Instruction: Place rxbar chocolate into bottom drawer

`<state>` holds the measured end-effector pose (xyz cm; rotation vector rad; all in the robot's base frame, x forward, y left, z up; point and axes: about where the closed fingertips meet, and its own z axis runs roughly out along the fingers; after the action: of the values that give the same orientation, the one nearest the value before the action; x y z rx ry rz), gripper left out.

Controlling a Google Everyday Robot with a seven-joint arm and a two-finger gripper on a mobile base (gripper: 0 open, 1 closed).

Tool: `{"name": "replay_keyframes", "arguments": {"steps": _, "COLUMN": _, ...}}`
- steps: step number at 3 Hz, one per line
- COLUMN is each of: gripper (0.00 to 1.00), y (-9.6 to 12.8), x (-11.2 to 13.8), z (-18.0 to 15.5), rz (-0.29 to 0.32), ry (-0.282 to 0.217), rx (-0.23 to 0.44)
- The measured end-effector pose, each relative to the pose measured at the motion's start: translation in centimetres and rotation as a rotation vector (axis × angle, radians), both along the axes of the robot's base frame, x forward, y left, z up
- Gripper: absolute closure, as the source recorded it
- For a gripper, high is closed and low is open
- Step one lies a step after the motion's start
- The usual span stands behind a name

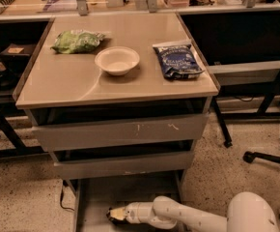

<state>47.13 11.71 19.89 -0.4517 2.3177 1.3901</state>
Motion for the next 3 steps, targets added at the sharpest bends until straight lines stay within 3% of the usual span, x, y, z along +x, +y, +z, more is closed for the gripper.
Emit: {"name": "replay_keyframes", "arguments": {"steps": 3, "gripper": 0.34, "y": 0.01, "x": -0.01, "z": 0.0, "rz": 0.0, "ry": 0.0, "rx": 0.0}}
